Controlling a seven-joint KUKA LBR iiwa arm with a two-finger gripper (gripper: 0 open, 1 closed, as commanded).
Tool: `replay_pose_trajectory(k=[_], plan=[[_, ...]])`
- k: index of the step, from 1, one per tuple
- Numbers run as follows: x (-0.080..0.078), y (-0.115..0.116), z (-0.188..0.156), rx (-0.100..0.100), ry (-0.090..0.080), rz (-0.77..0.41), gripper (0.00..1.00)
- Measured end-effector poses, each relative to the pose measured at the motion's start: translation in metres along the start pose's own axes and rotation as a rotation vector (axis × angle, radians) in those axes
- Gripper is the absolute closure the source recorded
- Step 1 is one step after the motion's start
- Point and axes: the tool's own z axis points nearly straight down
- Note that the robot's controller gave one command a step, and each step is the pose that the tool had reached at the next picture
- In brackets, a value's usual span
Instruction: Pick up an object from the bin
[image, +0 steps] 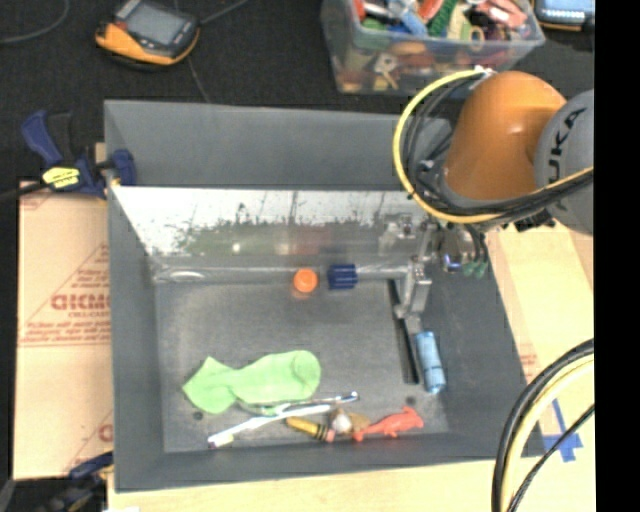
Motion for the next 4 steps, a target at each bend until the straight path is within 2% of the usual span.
replay_pose_trajectory(k=[1, 2, 3, 4], plan=[[0.05, 0.107, 0.132, -0.004, -0.002, 0.015, 0.0], [0.057, 0.073, 0.065, 0.005, -0.017, -0.076, 0.0], [0.106, 0.193, 0.106, -0.007, 0.007, -0.03, 0.0], [0.092, 0.164, 0.135, 0.007, -0.018, -0.115, 0.0]])
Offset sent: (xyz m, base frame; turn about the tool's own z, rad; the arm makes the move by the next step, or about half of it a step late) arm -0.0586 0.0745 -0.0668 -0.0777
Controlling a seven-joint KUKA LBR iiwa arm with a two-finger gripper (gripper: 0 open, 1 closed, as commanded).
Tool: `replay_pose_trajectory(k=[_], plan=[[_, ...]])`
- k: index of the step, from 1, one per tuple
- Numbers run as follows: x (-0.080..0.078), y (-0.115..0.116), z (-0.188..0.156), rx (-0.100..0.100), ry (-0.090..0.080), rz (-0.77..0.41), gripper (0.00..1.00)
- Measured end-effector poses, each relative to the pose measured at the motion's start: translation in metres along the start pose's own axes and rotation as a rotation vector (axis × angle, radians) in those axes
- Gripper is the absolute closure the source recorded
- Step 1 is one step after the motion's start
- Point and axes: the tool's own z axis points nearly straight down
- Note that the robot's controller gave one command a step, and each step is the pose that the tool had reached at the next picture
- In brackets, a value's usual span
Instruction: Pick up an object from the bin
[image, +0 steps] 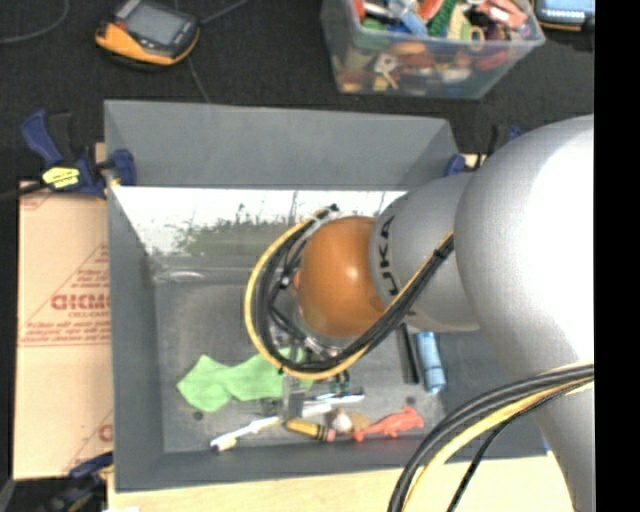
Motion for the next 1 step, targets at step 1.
replay_pose_trajectory(k=[1], plan=[[0.017, 0.0084, -0.0009, -0.012, 0.018, 0.09, 1.0]])
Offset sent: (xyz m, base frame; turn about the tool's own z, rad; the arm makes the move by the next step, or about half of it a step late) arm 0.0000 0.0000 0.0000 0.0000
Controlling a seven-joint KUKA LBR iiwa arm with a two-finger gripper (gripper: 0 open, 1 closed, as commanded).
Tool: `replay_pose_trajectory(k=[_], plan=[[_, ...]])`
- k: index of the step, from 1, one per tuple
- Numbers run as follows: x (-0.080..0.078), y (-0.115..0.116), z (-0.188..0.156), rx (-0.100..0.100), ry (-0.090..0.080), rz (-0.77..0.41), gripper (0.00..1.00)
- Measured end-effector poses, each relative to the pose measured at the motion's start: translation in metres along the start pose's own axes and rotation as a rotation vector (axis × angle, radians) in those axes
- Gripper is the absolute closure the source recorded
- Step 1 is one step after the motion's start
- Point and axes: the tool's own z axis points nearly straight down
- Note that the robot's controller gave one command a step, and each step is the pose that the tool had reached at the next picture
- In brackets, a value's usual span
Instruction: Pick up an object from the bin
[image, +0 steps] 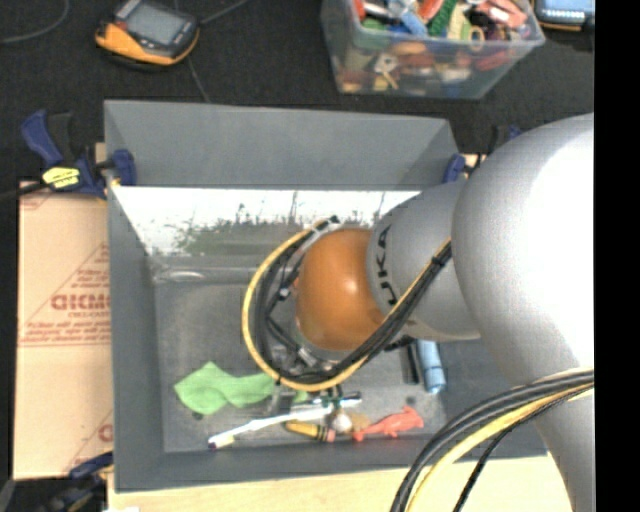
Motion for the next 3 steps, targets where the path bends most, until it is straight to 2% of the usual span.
replay_pose_trajectory(k=[2, 3], plan=[[0.0, 0.0, -0.006, -0.001, -0.004, 0.0, 1.0], [0.001, 0.0, -0.023, -0.001, 0.0, -0.001, 1.0]])
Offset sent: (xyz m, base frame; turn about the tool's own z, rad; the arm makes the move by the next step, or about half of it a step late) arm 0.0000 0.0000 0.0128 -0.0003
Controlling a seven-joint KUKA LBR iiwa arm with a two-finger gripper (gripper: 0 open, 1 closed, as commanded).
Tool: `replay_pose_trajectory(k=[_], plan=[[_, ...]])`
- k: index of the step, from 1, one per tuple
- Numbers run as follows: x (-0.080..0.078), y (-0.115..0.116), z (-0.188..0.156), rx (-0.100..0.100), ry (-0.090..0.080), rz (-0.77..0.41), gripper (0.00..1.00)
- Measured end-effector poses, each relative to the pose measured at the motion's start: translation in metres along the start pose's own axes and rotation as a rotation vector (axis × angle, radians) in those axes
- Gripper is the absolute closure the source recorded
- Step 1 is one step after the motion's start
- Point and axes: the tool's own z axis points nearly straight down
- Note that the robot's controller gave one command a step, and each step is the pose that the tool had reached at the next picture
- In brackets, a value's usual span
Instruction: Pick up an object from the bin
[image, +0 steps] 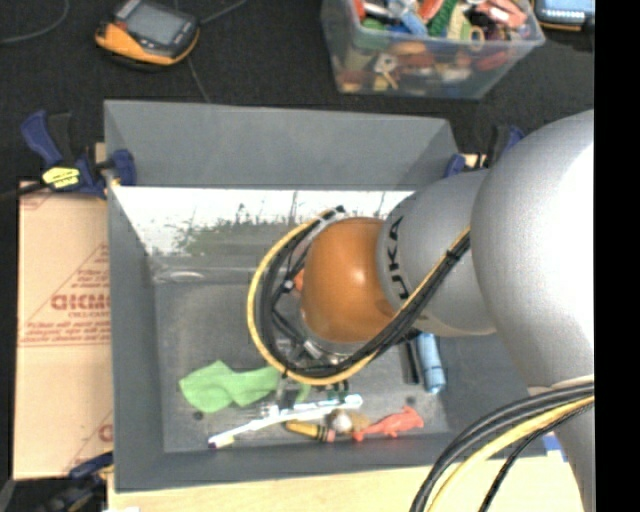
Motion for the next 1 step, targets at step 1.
replay_pose_trajectory(k=[1], plan=[[0.0016, 0.0, -0.0298, 0.0, 0.007, -0.001, 1.0]])
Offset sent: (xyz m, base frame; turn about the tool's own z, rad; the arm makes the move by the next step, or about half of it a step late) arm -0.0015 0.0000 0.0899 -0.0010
